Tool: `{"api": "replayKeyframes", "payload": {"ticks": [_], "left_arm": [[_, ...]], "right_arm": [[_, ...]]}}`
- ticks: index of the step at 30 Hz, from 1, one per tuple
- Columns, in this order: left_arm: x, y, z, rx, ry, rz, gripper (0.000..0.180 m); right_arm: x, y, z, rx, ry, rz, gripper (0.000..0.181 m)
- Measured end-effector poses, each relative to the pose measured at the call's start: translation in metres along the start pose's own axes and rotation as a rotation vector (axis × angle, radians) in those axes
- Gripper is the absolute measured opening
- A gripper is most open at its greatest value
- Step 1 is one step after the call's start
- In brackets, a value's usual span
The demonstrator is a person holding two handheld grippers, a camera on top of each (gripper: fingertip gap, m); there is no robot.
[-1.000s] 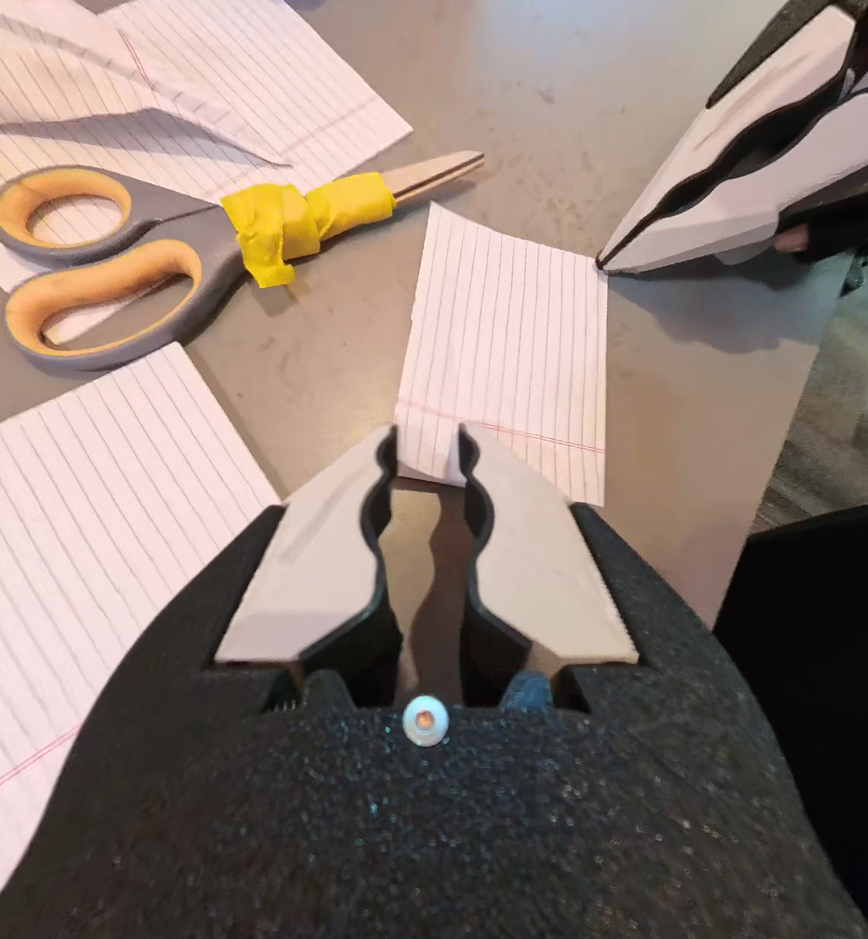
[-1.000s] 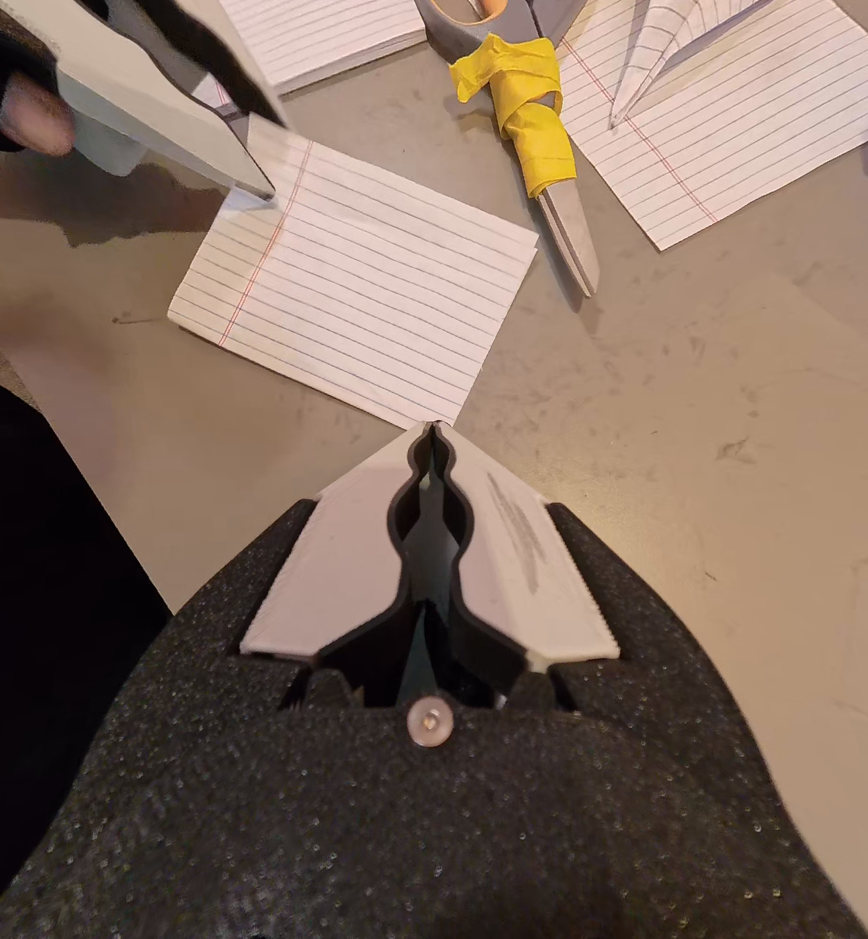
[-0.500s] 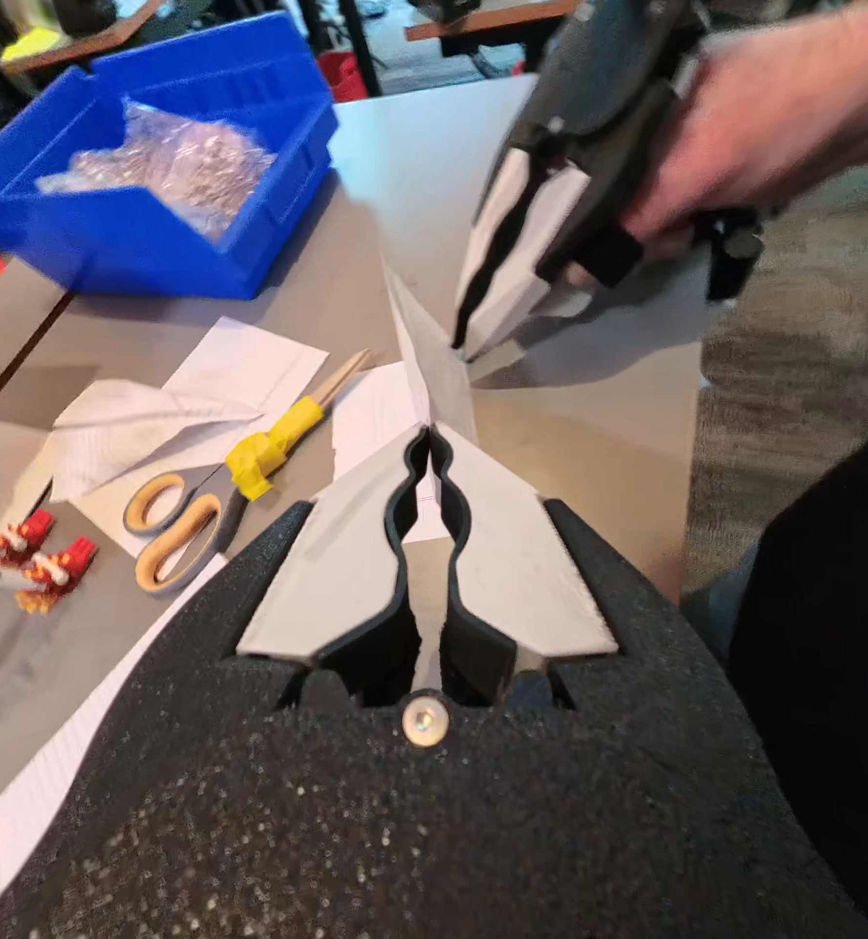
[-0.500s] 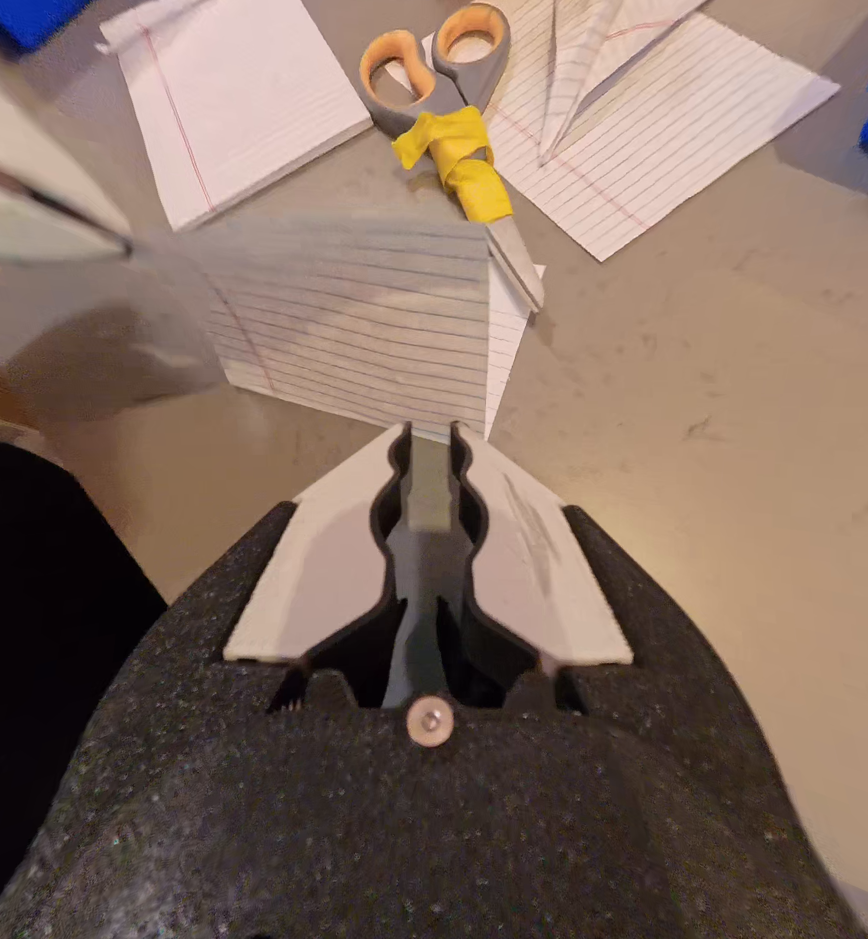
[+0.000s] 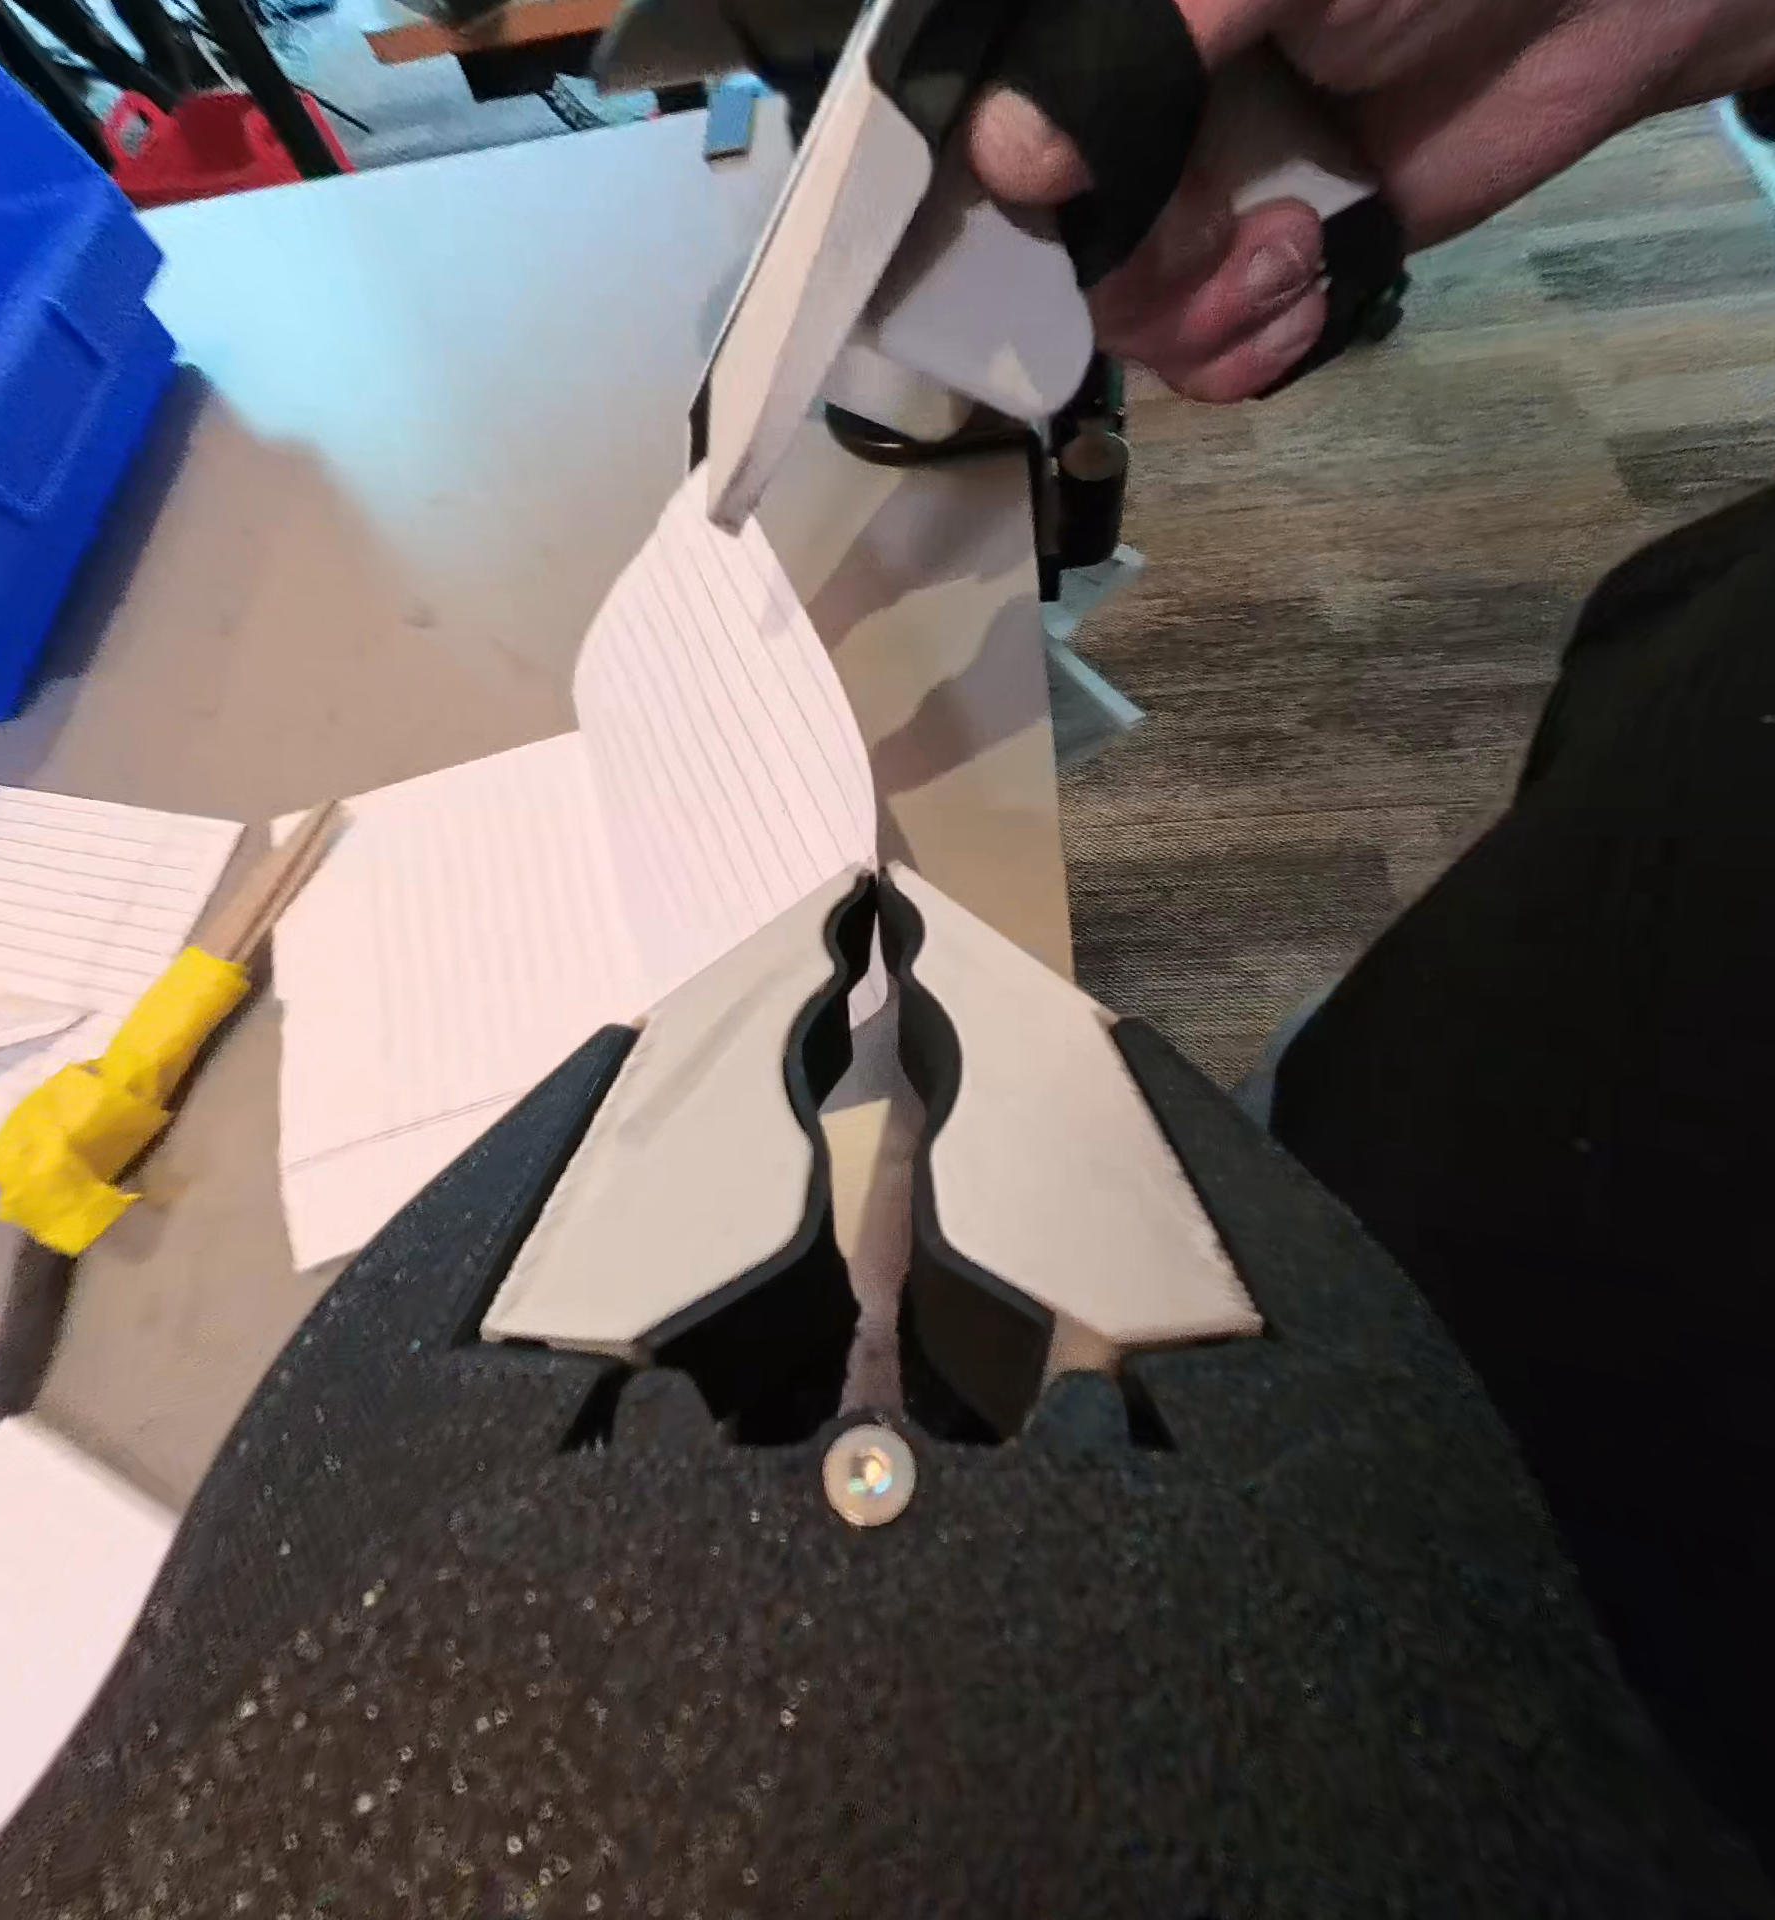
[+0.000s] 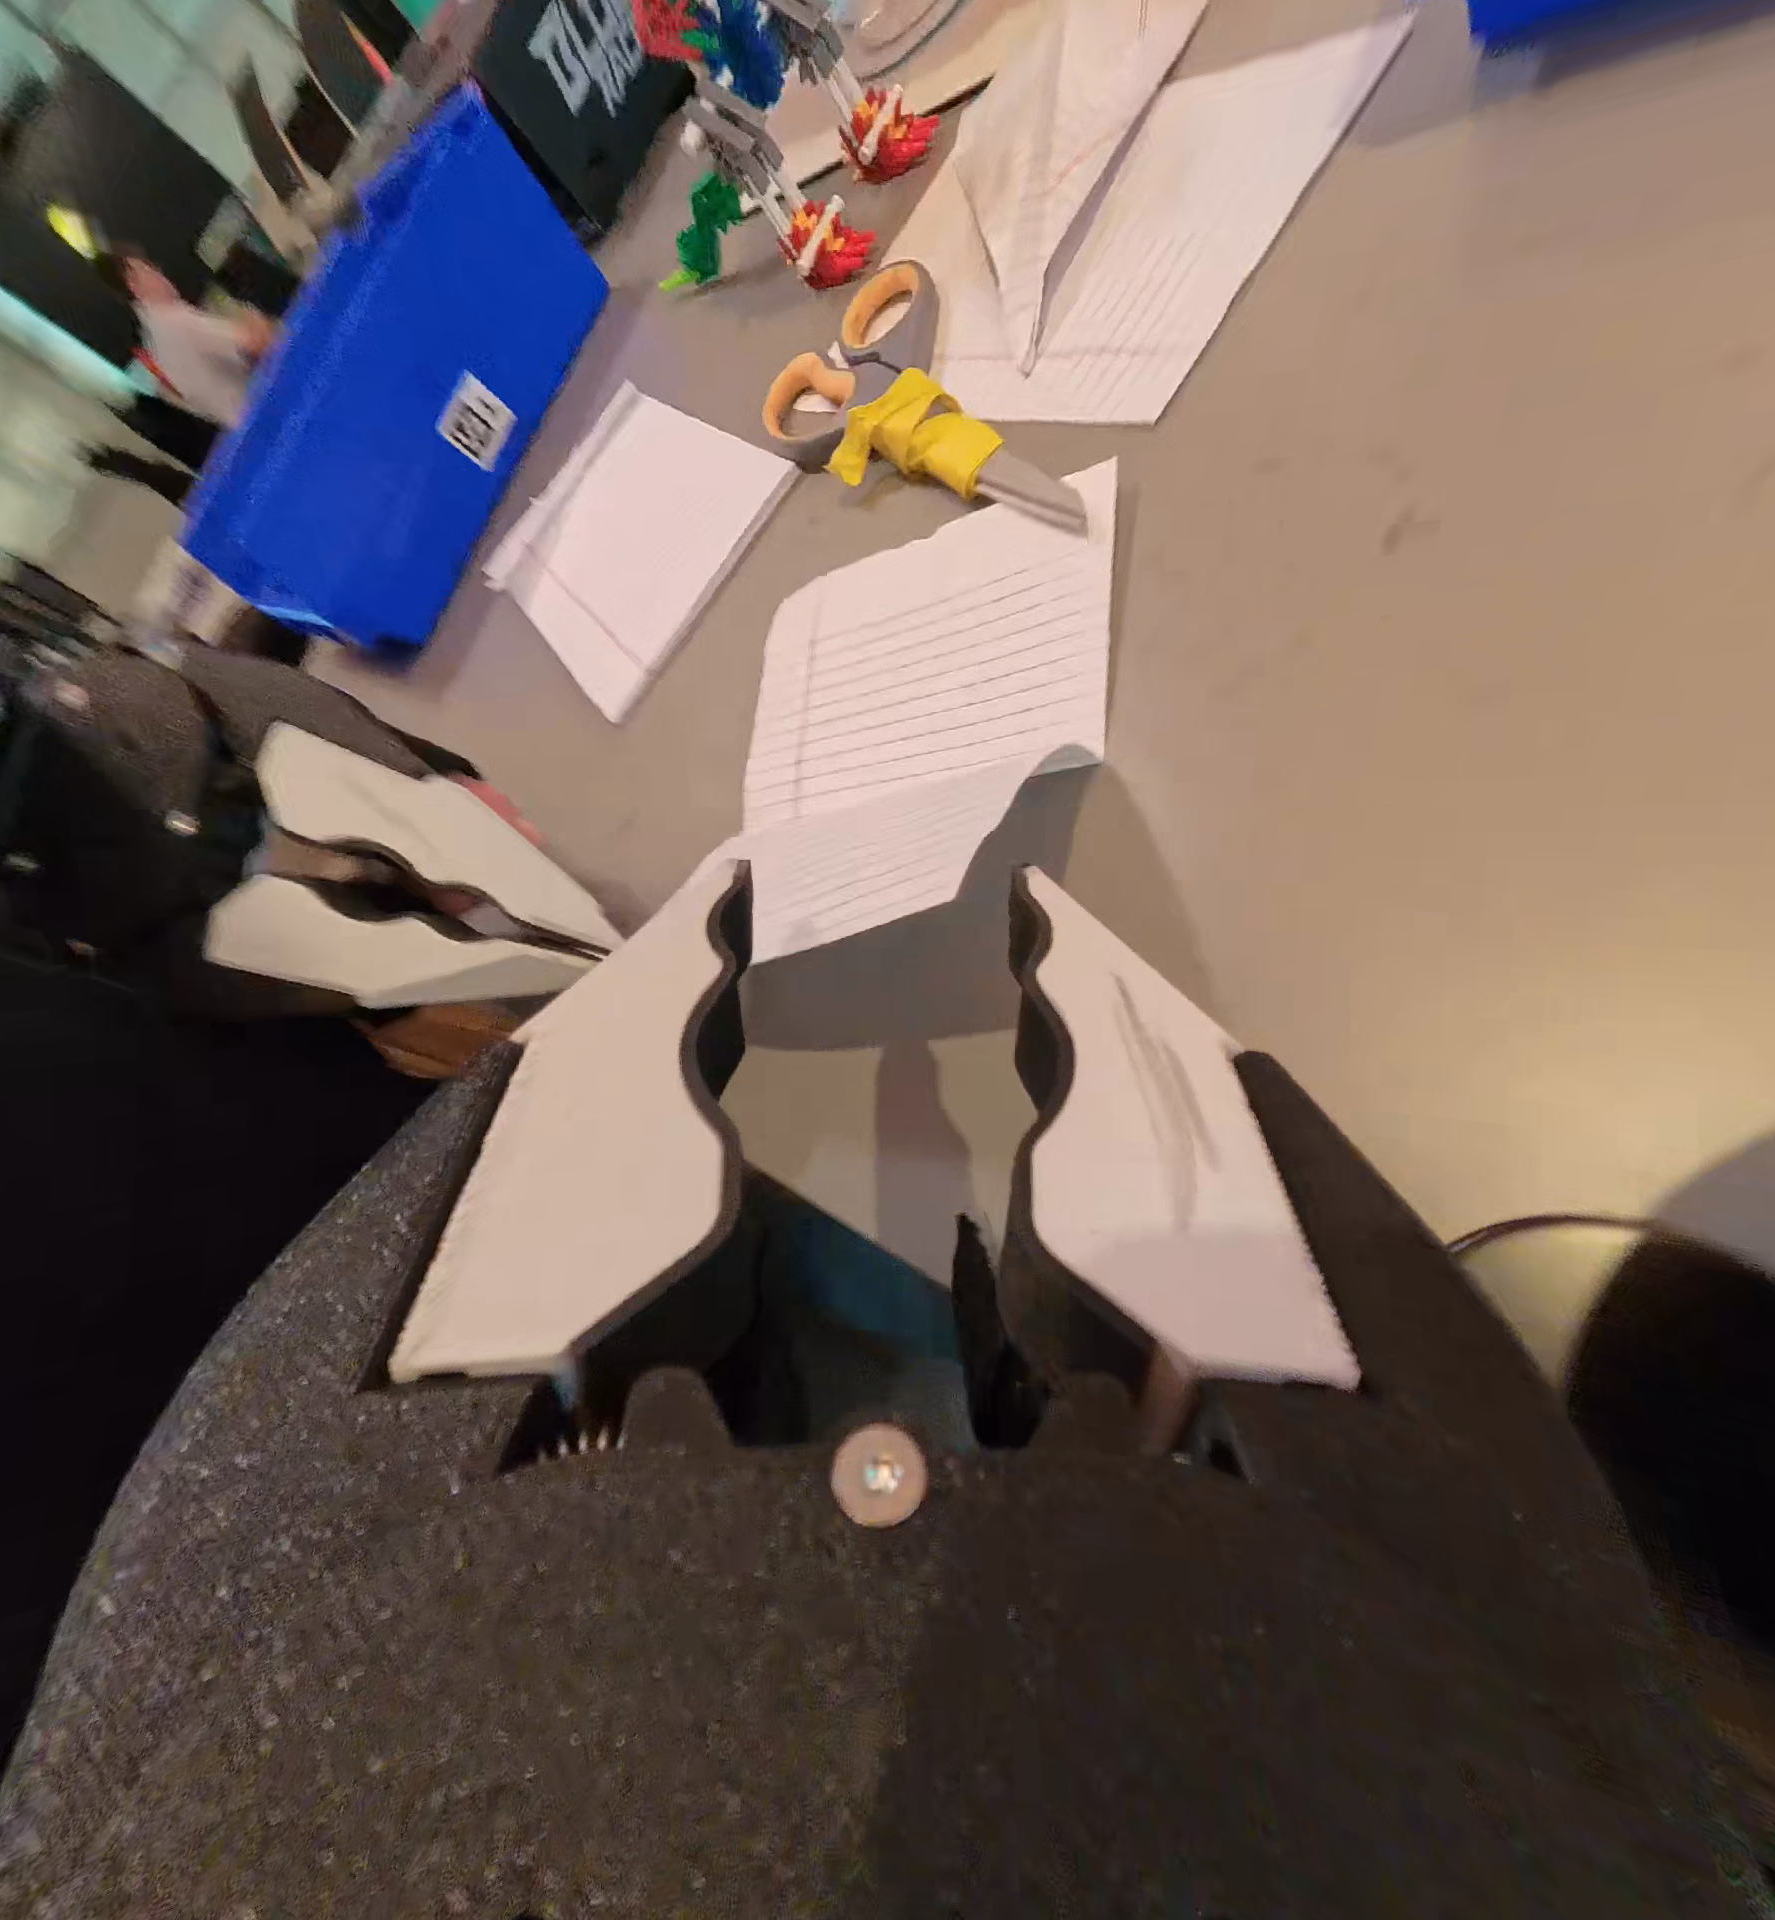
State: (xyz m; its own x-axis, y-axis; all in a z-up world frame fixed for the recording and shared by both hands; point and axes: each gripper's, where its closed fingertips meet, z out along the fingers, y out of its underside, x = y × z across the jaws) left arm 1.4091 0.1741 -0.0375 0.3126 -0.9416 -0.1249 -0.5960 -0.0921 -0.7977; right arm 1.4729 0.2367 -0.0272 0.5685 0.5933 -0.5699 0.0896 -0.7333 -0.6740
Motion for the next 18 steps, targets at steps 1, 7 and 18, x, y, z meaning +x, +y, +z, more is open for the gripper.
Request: {"api": "replayKeyframes", "payload": {"ticks": [1,7,18], "left_arm": [[0.004,0.0,0.003,-0.006,0.021,-0.001,0.0],[0.02,-0.003,0.019,-0.029,0.094,-0.067,0.0],[-0.027,-0.03,0.003,0.05,0.159,-0.166,0.011]], "right_arm": [[-0.005,0.002,-0.002,0.017,-0.043,0.057,0.048],[-0.001,0.015,-0.003,0.122,-0.049,0.287,0.043],[0.022,0.025,0.015,-0.133,0.099,0.084,0.0]]}}
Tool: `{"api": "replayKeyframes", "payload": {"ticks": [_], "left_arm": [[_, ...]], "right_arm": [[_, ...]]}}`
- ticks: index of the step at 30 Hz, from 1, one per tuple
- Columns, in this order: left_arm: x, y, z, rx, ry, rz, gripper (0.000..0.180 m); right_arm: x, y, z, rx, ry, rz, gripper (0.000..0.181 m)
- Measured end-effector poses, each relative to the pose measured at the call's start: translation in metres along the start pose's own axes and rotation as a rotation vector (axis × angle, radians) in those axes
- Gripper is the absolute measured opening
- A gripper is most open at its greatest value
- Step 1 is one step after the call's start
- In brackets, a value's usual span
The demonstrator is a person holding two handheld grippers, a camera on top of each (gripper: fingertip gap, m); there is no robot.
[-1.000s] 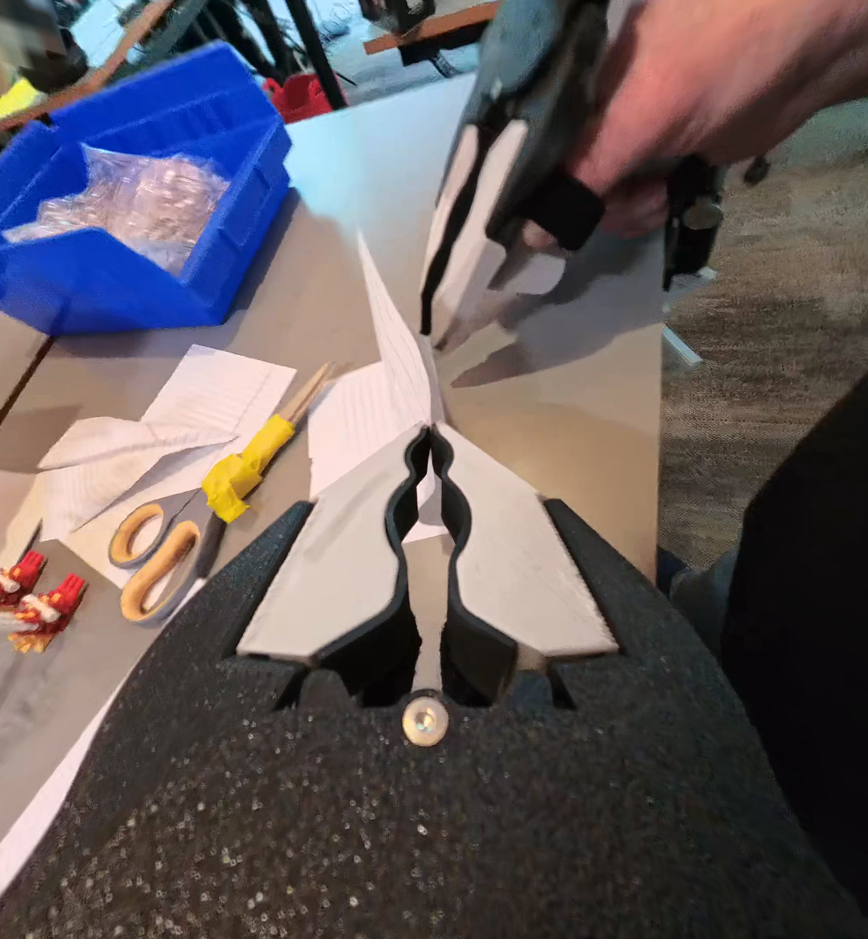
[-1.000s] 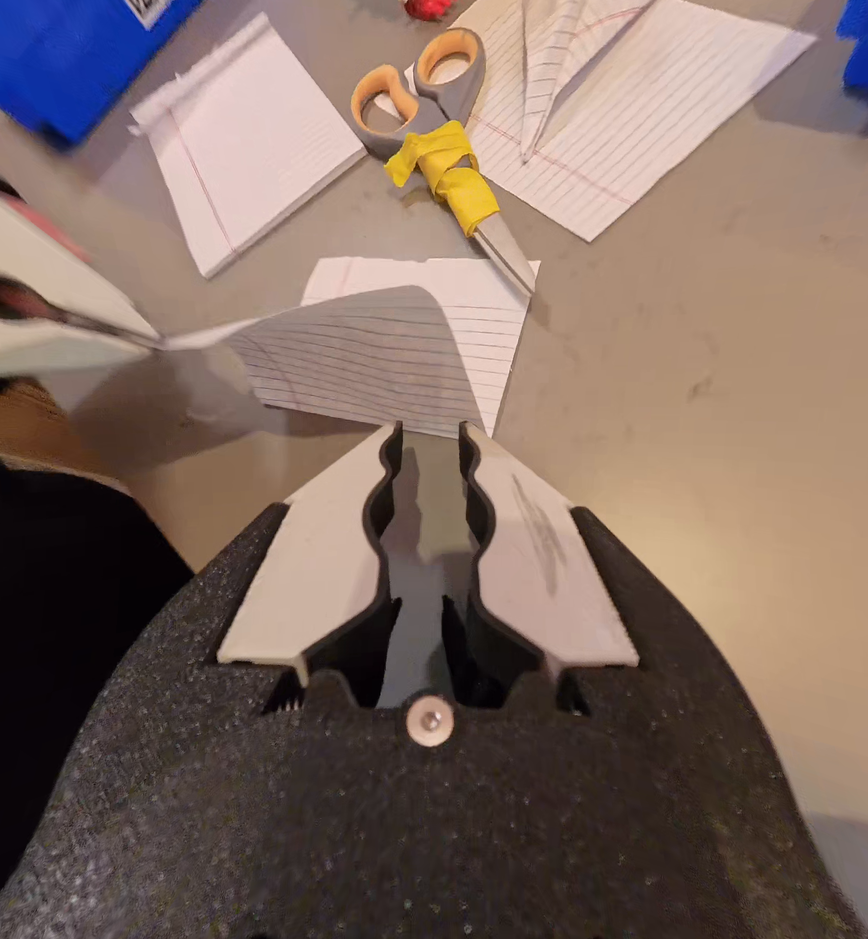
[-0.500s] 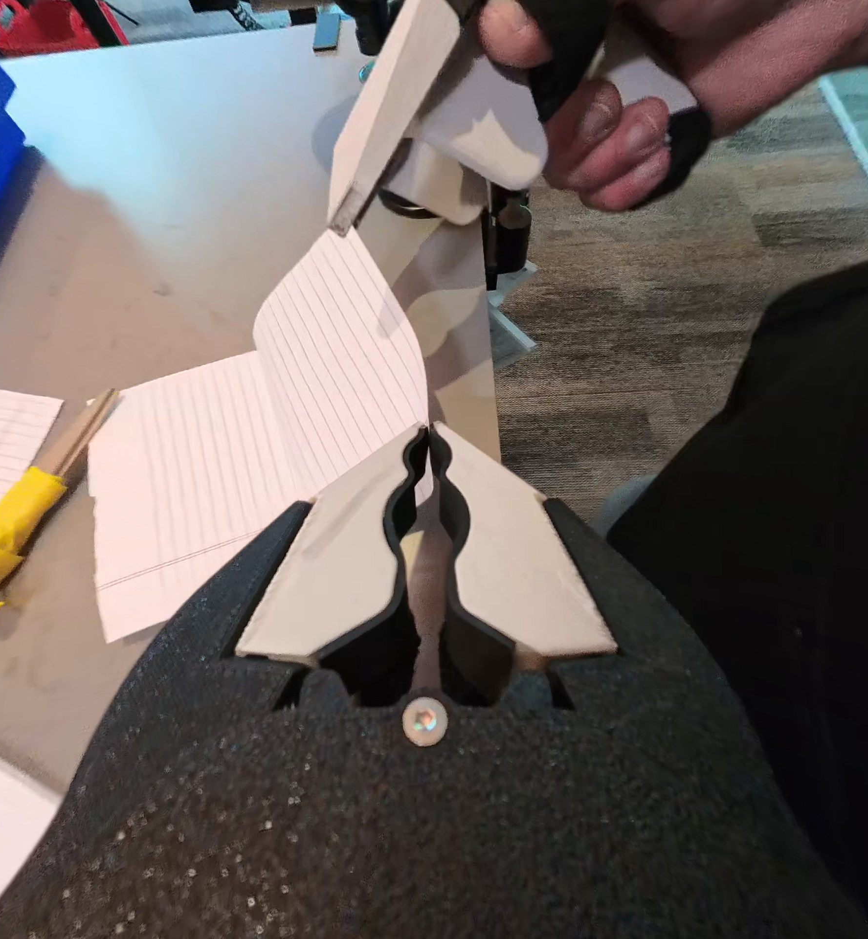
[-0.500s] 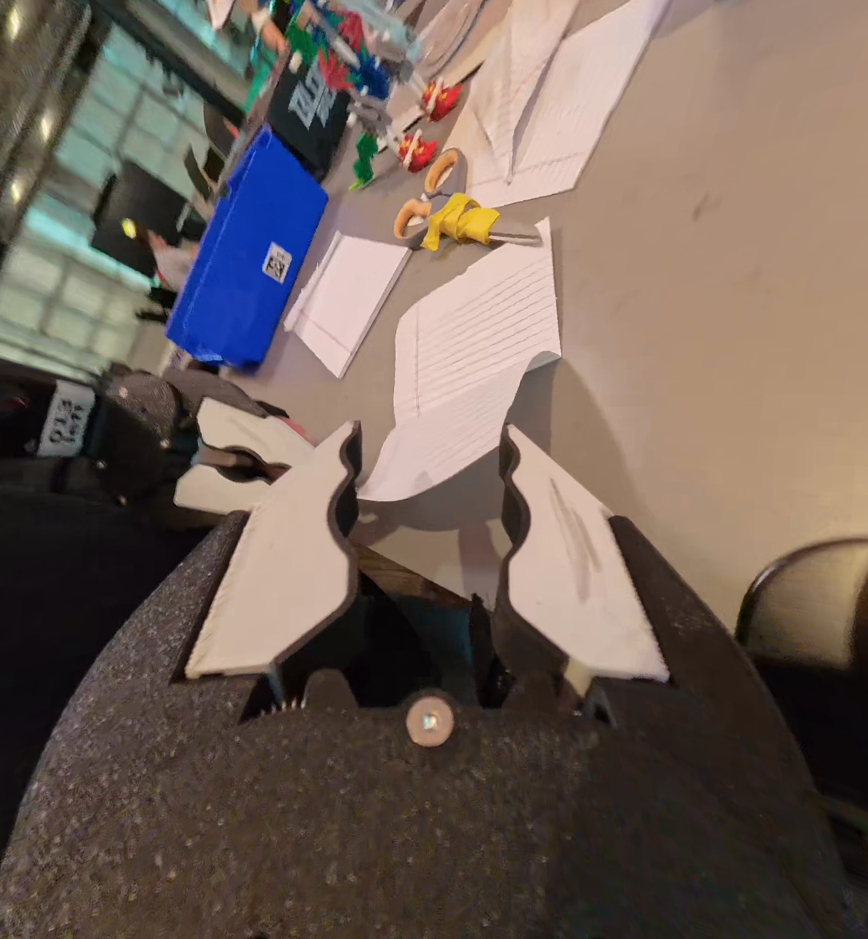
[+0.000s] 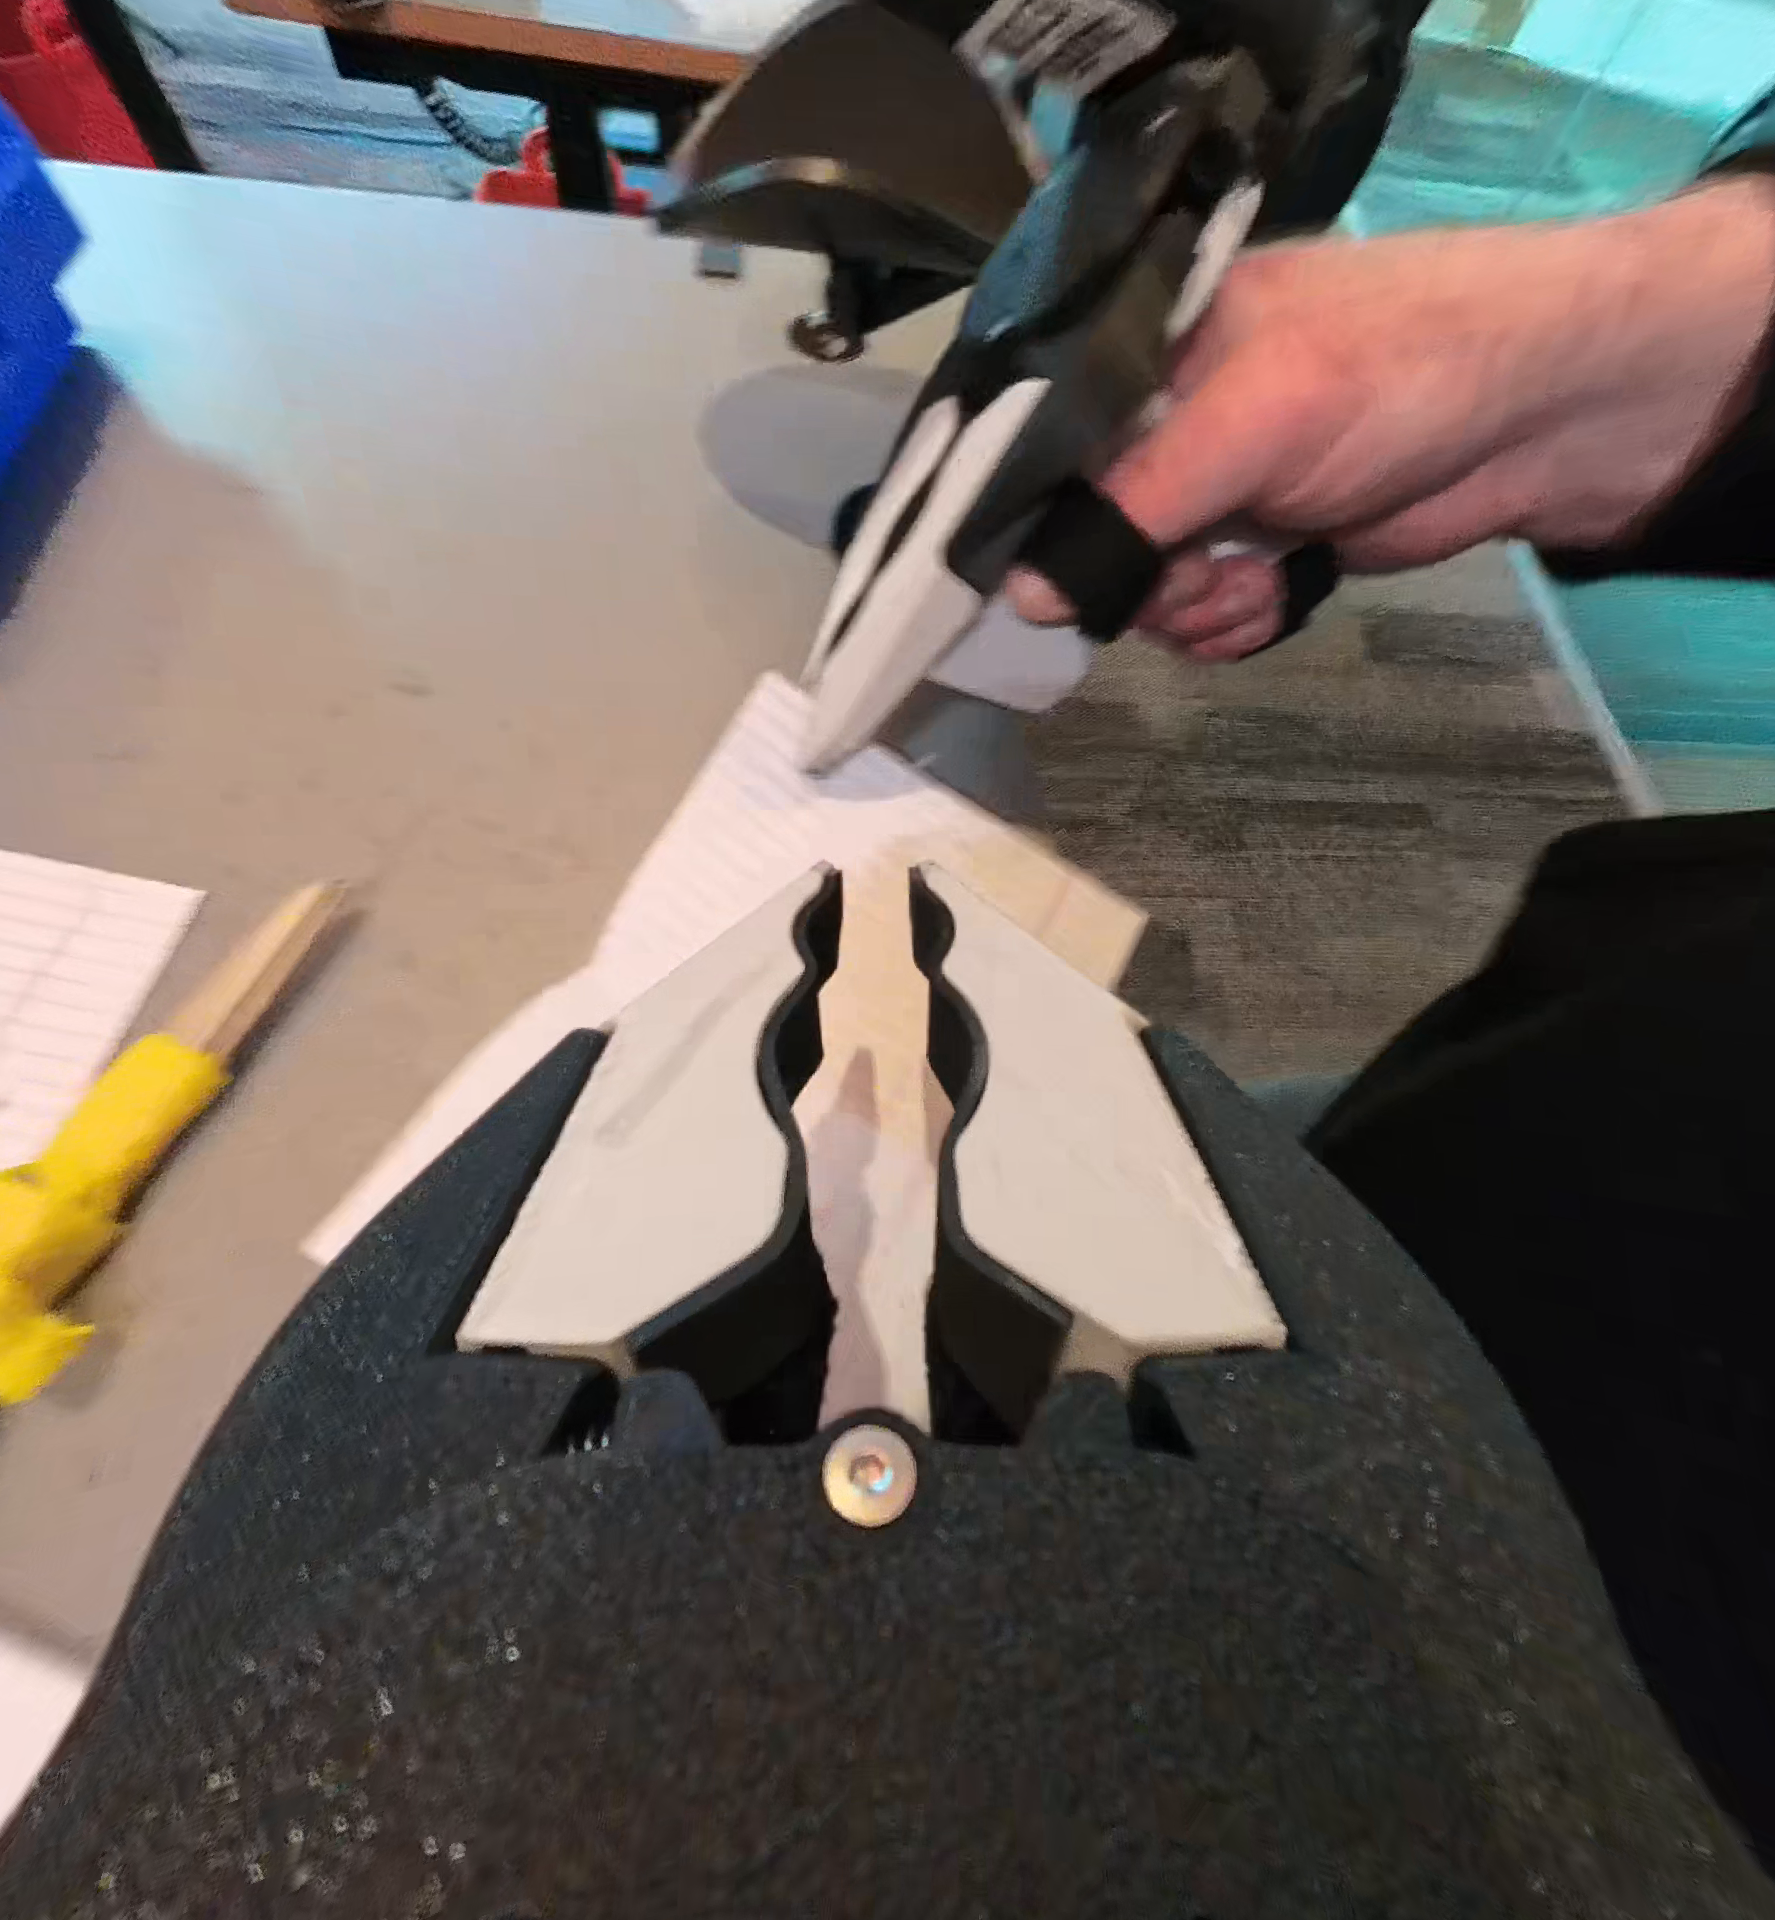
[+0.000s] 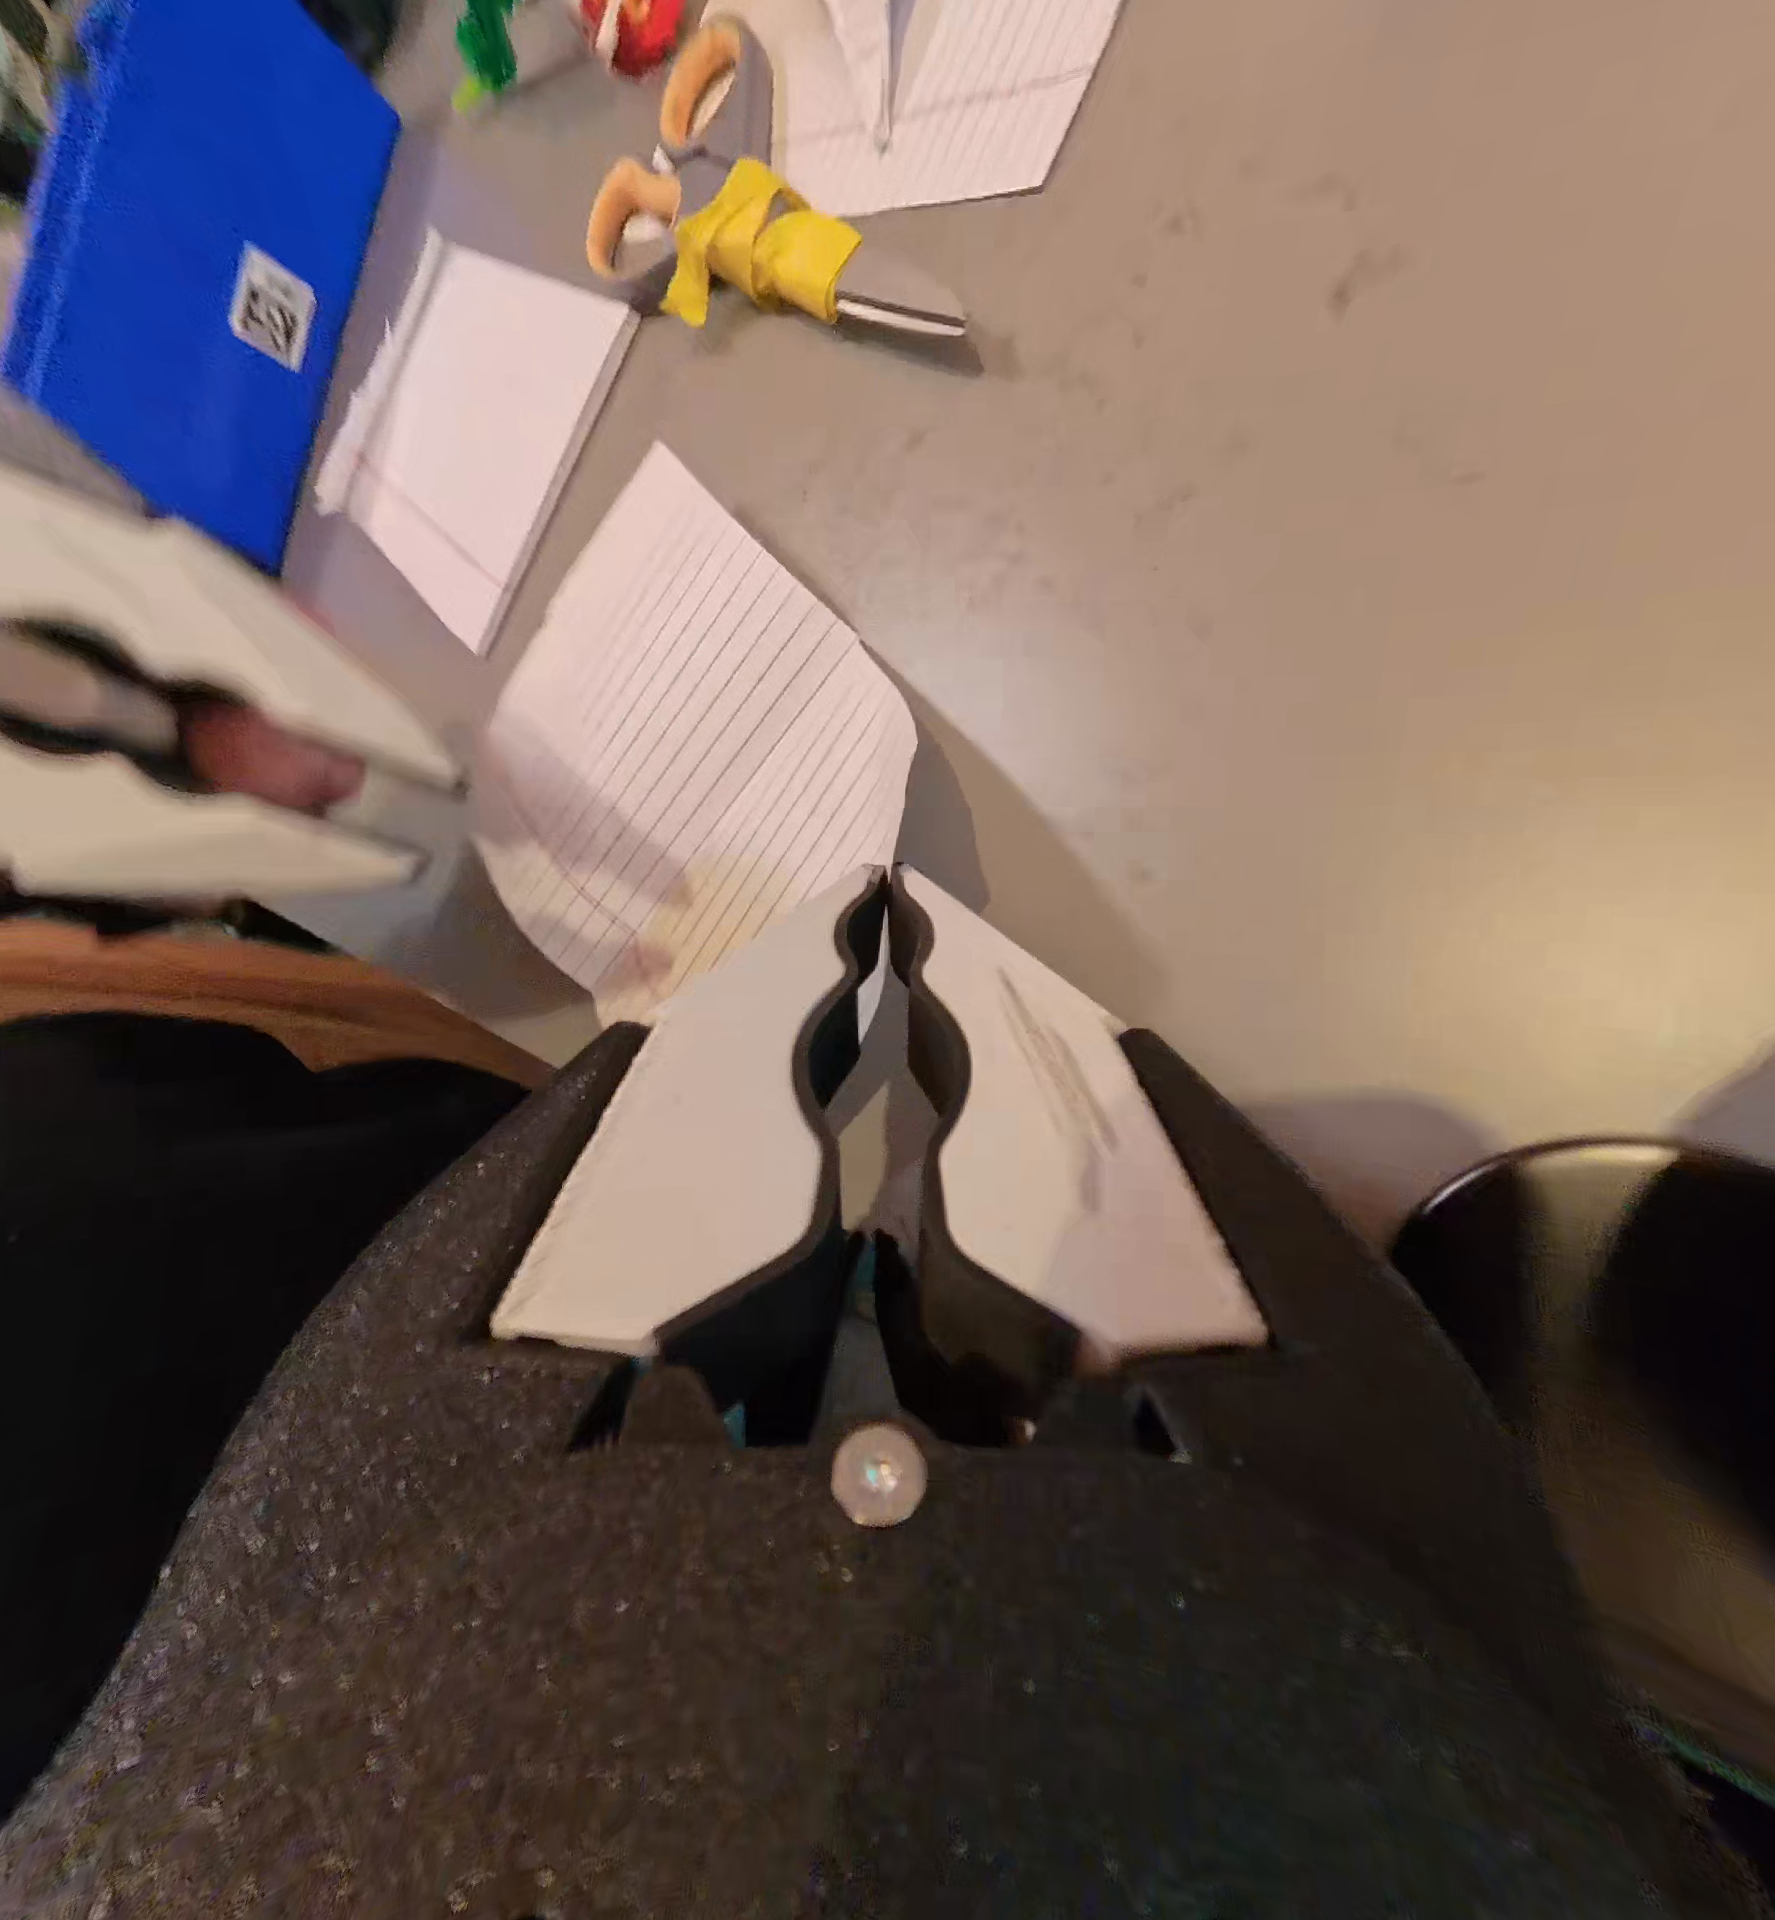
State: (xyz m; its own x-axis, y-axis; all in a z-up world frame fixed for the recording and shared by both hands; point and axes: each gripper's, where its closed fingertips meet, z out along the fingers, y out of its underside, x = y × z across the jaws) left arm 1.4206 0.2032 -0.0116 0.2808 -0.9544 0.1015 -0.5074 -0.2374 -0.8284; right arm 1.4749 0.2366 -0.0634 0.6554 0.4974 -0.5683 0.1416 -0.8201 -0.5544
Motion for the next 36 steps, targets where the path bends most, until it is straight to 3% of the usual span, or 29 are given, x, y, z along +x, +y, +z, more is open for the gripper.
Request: {"api": "replayKeyframes", "payload": {"ticks": [8,19,36], "left_arm": [[-0.028,0.06,0.028,-0.246,-0.035,0.143,0.01],[-0.031,0.065,0.031,-0.225,-0.072,0.087,0.006],[-0.047,0.071,0.016,-0.21,-0.204,0.181,0.023]], "right_arm": [[0.002,-0.019,0.008,-0.118,0.13,-0.316,0.0],[-0.04,-0.022,0.026,-0.112,0.174,-0.823,0.0],[-0.041,0.02,0.052,-0.299,0.029,-0.939,0.0]]}}
